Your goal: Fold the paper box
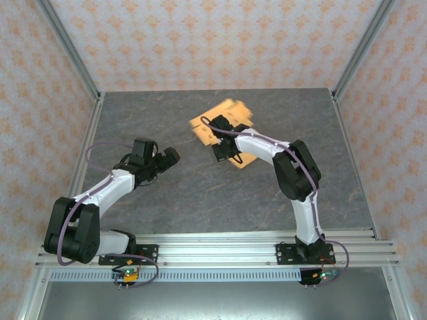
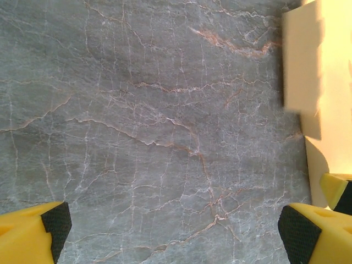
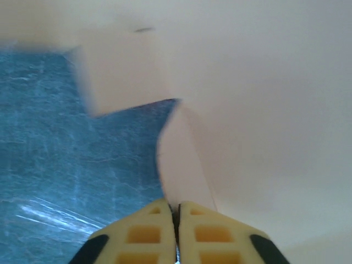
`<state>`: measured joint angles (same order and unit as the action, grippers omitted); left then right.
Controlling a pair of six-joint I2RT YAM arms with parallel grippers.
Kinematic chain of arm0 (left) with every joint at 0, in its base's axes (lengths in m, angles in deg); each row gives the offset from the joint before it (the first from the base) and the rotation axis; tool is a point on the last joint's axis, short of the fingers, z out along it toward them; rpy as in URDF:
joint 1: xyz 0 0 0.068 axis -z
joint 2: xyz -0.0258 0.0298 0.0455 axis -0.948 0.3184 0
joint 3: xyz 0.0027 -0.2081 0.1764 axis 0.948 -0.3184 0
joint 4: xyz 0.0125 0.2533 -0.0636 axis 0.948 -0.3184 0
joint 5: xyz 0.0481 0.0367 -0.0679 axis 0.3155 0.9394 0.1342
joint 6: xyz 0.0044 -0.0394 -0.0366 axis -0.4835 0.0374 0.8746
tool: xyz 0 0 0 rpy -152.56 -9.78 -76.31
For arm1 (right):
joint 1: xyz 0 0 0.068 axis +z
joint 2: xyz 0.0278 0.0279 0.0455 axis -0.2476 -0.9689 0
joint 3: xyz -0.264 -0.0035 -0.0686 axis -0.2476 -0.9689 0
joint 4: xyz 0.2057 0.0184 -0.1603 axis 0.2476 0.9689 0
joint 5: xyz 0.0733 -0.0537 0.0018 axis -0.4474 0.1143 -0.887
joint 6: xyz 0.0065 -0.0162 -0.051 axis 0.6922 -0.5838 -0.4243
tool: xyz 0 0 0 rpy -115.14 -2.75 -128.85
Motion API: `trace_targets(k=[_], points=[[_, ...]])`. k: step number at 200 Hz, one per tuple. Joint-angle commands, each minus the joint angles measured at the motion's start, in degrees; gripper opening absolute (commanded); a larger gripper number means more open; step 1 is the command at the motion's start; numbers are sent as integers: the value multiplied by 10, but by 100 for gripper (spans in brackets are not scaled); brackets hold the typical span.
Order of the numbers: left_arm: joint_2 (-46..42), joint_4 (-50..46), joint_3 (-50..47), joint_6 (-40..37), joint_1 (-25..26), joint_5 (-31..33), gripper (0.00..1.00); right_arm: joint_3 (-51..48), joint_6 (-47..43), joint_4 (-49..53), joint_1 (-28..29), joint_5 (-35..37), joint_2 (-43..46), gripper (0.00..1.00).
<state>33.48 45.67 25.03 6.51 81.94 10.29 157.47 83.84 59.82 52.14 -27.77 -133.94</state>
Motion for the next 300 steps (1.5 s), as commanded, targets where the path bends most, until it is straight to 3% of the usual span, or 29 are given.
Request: trace_targets(k=[1, 22, 33, 44, 60, 91, 135, 159, 182, 221, 272, 288, 300], points=[[5, -8, 16, -7, 4, 2, 100, -40, 87, 7, 40, -17, 16, 3], [11, -16, 27, -20, 4, -7, 100, -81, 225, -50, 86, -87, 61, 11], [12, -14, 27, -25, 3, -1, 100, -96, 275, -96, 107, -133, 78, 27], [17, -21, 32, -29, 3, 3, 100, -91, 293, -85, 118, -106, 90, 37], [25, -22, 40, -30, 4, -6, 100, -103, 310, -65, 108, -71, 112, 42], [54, -2, 55, -36, 4, -29, 100, -146, 300, -82, 56, -123, 176, 47], [132, 20, 95, -59, 6, -42, 99, -170, 257, -73, -34, -94, 233, 52], [182, 29, 129, -77, 7, -57, 83, -177, 244, -76, -52, -94, 243, 52], [217, 37, 152, -99, 11, -54, 47, -166, 257, -76, -54, -114, 233, 52], [252, 57, 174, -153, 12, -87, 2, -165, 368, -80, -56, -98, 244, 52], [221, 145, 138, -165, 34, -91, 0, -178, 644, -118, -51, -74, 260, 61], [210, 182, 126, -184, 52, -88, 0, -180, 716, -173, -52, -105, 241, 79], [202, 204, 120, -198, 65, -88, 0, -166, 749, -206, -55, -141, 213, 83]])
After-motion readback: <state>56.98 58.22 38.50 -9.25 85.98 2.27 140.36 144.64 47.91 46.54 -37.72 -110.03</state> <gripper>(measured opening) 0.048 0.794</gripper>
